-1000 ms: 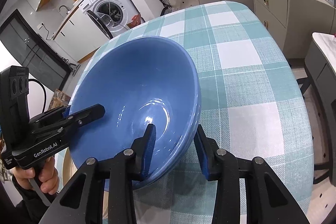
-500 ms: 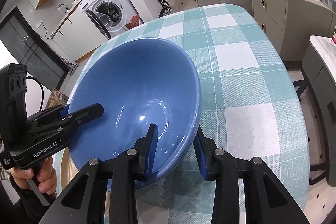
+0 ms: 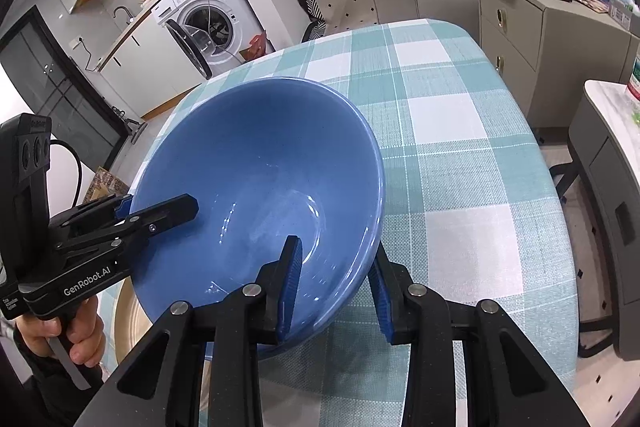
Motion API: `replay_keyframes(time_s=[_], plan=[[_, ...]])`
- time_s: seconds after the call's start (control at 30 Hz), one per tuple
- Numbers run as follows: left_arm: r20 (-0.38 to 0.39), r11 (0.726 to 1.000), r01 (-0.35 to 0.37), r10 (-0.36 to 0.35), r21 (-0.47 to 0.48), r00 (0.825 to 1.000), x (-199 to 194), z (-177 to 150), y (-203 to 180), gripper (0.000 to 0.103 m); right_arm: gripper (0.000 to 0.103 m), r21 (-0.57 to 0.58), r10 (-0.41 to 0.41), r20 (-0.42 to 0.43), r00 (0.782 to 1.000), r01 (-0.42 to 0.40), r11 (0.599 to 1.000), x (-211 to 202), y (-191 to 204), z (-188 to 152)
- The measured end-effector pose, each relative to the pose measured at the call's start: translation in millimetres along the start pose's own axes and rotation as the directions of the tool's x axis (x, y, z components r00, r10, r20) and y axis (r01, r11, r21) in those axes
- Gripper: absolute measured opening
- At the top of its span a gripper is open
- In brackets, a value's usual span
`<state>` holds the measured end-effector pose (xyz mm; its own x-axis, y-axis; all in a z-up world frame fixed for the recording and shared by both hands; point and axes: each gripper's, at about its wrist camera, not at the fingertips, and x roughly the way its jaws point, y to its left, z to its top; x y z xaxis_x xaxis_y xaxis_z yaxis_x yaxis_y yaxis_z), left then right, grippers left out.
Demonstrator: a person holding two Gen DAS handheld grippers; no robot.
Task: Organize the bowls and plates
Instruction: 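Carry the nested bowls with both tools over the beige plate stack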
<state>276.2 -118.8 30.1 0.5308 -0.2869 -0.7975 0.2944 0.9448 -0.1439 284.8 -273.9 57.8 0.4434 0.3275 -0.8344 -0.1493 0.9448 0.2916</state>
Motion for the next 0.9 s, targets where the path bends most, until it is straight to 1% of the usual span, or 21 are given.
replay_keyframes(time_s=[0.43, 0.9], plan=[[0.01, 1.0, -0.017, 0.017, 0.019, 1.0, -9, 4, -4, 0.032, 0.034, -0.003, 0.0, 0.011, 1.0, 0.0, 1.0, -7, 0, 2], [0.041, 0.998, -0.053, 0.052, 0.018, 0.998, -33, 6, -2, 0.032, 0.034, -0.049, -0.004, 0.032, 0.999, 0.005, 0.999, -25, 23, 12]])
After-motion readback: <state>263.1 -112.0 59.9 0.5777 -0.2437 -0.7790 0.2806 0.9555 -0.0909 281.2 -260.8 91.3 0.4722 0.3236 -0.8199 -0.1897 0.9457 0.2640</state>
